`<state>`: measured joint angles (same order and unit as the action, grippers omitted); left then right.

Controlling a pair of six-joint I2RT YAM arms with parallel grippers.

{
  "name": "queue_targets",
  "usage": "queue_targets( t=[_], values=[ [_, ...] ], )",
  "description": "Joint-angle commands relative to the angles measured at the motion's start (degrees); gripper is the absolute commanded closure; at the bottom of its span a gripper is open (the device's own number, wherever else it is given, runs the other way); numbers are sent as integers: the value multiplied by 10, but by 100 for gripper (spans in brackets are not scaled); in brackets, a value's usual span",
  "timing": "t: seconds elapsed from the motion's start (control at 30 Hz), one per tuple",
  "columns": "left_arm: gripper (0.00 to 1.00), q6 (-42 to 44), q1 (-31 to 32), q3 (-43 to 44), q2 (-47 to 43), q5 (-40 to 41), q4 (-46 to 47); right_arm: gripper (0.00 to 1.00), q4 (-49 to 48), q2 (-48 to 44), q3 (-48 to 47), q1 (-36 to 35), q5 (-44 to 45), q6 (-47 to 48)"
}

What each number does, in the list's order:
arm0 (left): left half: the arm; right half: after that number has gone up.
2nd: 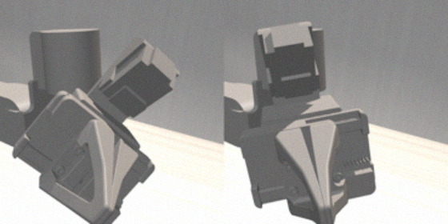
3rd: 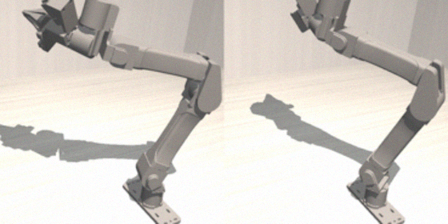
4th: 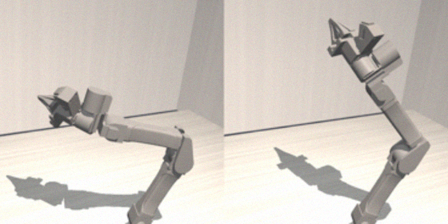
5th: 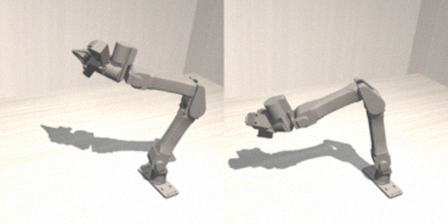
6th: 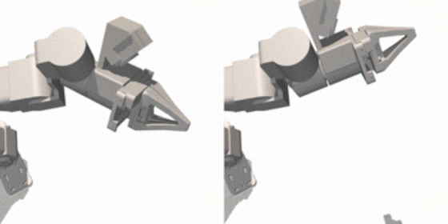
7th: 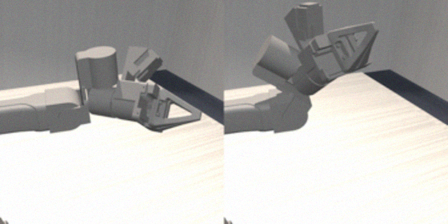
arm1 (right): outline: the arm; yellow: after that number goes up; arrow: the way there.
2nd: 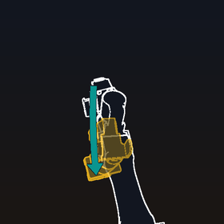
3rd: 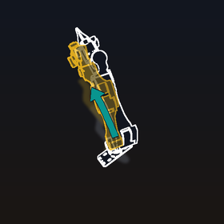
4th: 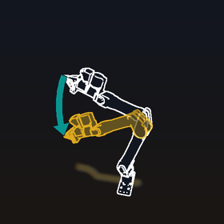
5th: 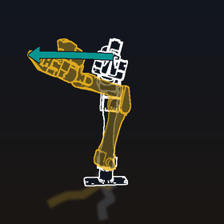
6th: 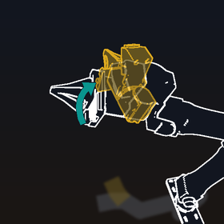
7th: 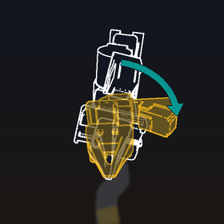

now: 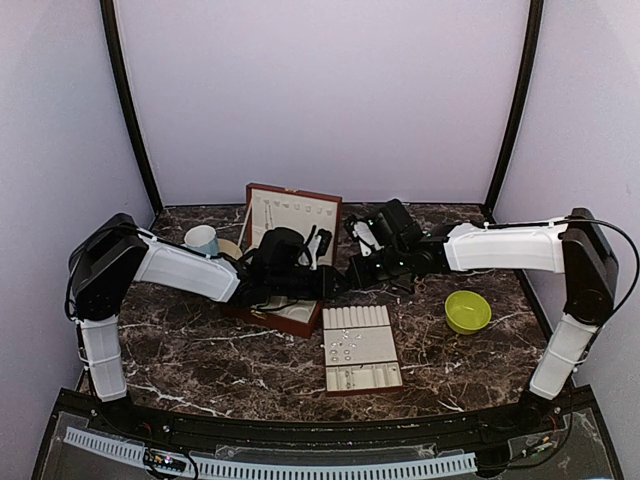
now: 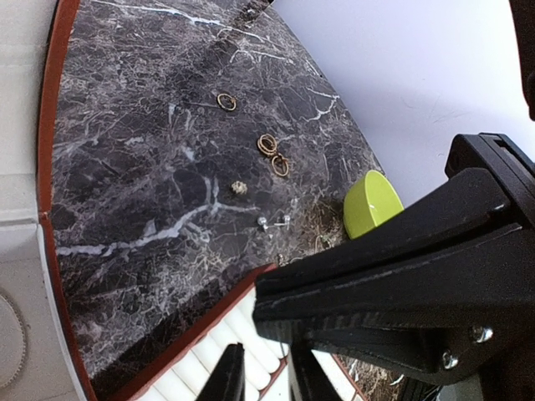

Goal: Organize the mixed jewelry
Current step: Pass from the right arm to the left, then pass from the left arm to the right

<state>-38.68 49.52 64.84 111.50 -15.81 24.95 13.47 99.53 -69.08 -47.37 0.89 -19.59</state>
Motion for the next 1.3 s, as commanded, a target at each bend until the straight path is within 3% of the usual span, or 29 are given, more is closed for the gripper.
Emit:
queue_targets(
  t=[0.0, 0.23, 0.33, 0.57, 0.8, 1.0, 1.27],
  values=[
    [81, 5, 4, 19, -2, 3, -2, 99, -18, -16, 1, -8, -6, 1],
    [100, 5, 3, 22, -1, -1, 3, 99, -19, -16, 5, -11, -6, 3],
    [100, 6, 3, 20, -2, -3, 5, 99, -21, -20, 7, -11, 2, -6],
    [100, 17, 3, 2, -12, -11, 27, 72, -25, -44, 15, -7, 35, -29],
    [100, 39, 4, -28, -36, -12, 42, 56, -47, -96, 46, 12, 34, -47],
    [100, 71, 3, -59, -78, -33, 67, 49, -129, -172, 124, 54, -78, -77],
    [100, 102, 3, -123, -157, -127, 185, 33, -342, -242, 221, 76, -290, -114]
  ],
)
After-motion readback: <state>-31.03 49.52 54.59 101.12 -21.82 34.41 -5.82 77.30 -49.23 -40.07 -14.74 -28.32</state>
